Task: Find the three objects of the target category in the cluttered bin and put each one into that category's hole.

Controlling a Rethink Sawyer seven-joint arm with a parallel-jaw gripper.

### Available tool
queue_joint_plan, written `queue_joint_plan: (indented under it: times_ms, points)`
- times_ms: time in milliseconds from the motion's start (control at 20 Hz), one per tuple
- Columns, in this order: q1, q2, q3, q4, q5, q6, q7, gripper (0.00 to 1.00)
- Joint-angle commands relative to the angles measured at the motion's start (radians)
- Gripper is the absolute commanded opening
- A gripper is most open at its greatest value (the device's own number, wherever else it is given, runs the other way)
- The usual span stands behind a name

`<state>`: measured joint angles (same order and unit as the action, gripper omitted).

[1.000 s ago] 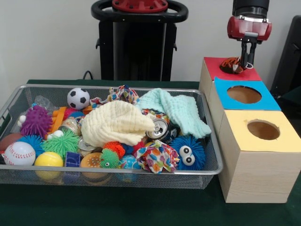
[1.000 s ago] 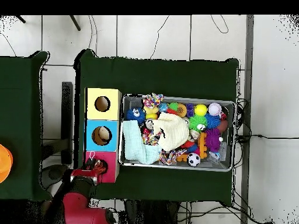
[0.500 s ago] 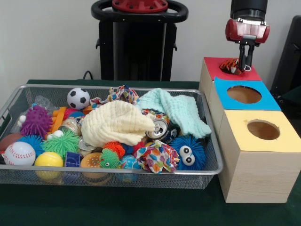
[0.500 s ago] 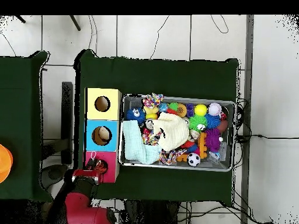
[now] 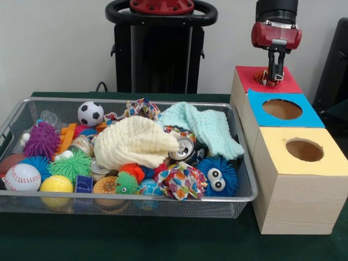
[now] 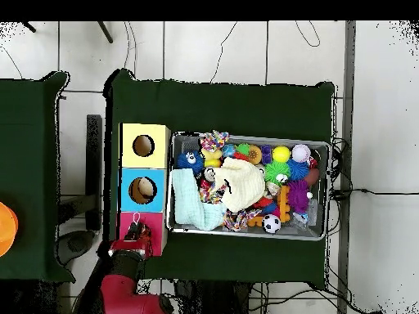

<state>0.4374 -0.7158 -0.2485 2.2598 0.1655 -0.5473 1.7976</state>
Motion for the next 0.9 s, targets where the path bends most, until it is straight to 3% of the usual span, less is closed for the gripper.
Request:
queue_joint_plan:
  times_ms: [50, 500, 900]
  points:
    - [-0.061, -0.038, 0.092, 0.034, -0.066, -0.062, 0.29, 0.0]
    - [-0.111, -0.119, 0.139, 0.086, -0.142, -0.061, 0.311, 0.0]
    - [-0.071, 0.017, 0.115, 0.065, -0.11, -0.181, 0.299, 0.0]
